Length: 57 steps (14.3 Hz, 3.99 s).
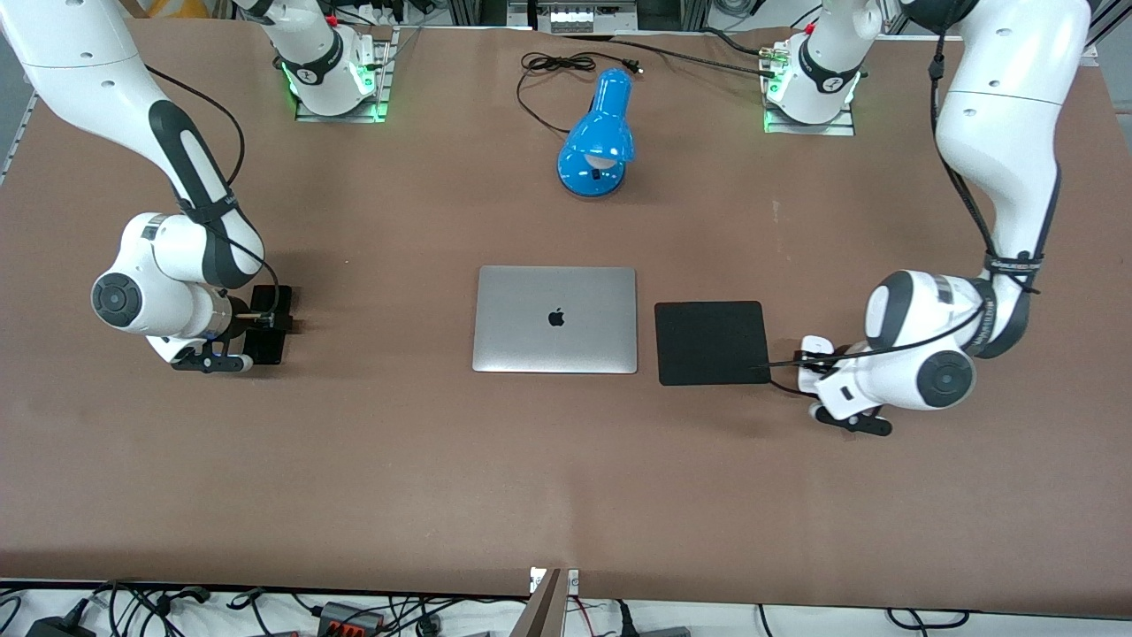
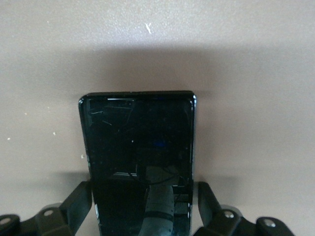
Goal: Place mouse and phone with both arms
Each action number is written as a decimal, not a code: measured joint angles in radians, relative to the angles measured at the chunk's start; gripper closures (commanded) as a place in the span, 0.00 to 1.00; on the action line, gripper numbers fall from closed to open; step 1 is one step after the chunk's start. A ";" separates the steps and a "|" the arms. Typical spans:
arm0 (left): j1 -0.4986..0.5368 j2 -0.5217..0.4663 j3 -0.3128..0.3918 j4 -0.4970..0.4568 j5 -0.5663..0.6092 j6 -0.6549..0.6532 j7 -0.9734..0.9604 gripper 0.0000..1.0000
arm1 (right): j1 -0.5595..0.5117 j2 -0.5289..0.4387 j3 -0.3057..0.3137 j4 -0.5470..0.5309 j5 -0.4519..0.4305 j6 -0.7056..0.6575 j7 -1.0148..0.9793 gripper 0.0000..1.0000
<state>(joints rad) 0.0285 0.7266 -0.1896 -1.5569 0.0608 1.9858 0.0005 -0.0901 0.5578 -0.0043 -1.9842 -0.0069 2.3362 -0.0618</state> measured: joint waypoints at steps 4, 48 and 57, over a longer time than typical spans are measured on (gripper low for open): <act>-0.134 0.000 -0.010 0.000 0.000 -0.006 -0.184 0.57 | 0.001 -0.006 0.001 0.004 -0.001 -0.024 0.000 0.71; 0.117 -0.494 -0.007 0.130 -0.041 -0.459 -0.225 0.00 | 0.264 -0.190 0.127 0.549 -0.001 -0.553 0.417 0.00; 0.088 -0.660 -0.017 -0.072 -0.041 -0.486 -0.227 0.00 | 0.086 -0.224 0.058 0.719 -0.001 -0.694 0.190 0.00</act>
<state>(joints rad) 0.1165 0.0665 -0.2063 -1.6294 0.0196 1.4994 -0.2264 -0.0045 0.3335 0.0535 -1.2654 -0.0078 1.6425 0.1277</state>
